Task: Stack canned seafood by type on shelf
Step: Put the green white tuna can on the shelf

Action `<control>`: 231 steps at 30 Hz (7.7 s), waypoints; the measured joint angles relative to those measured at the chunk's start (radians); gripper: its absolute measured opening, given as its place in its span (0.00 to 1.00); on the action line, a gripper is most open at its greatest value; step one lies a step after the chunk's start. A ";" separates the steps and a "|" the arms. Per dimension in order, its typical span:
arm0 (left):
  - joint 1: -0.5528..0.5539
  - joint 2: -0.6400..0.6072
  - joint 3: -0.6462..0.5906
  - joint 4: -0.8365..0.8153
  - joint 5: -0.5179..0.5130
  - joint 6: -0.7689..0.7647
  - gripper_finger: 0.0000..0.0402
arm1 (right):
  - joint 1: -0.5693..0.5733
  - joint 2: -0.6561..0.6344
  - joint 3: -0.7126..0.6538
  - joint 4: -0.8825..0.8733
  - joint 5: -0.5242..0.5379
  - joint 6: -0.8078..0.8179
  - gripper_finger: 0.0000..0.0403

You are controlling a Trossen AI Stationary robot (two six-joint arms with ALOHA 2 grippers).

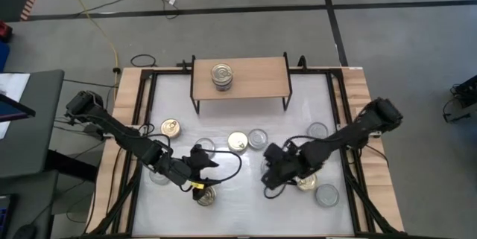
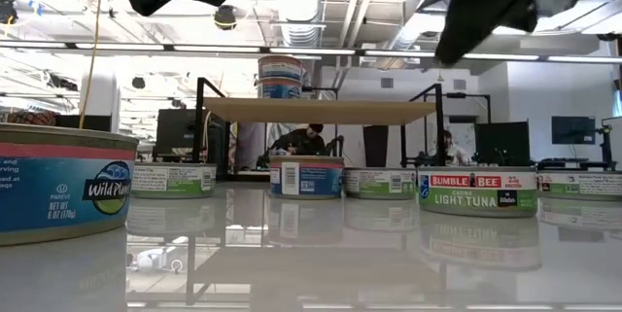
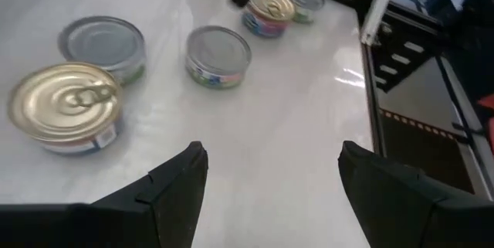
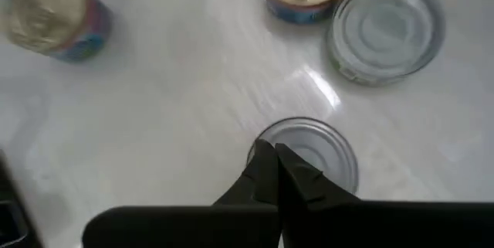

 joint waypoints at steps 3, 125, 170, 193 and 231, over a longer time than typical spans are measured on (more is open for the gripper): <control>0.015 0.000 0.000 0.002 -0.006 -0.021 0.69 | 0.057 -0.095 -0.060 -0.069 0.049 0.050 0.04; 0.204 0.681 0.288 0.248 0.072 -0.881 0.68 | -0.076 -0.107 -0.779 1.121 -0.171 0.069 0.36; 0.218 0.679 0.288 0.258 0.192 -0.942 0.68 | -0.114 0.004 -0.688 1.121 -0.283 -0.011 0.17; 0.189 0.678 0.288 0.284 0.283 -1.128 0.68 | -0.112 0.004 -0.689 1.108 -0.283 0.027 0.13; 0.178 0.681 0.288 0.299 0.299 -1.207 0.68 | -0.111 0.005 -0.690 1.070 -0.282 0.052 0.13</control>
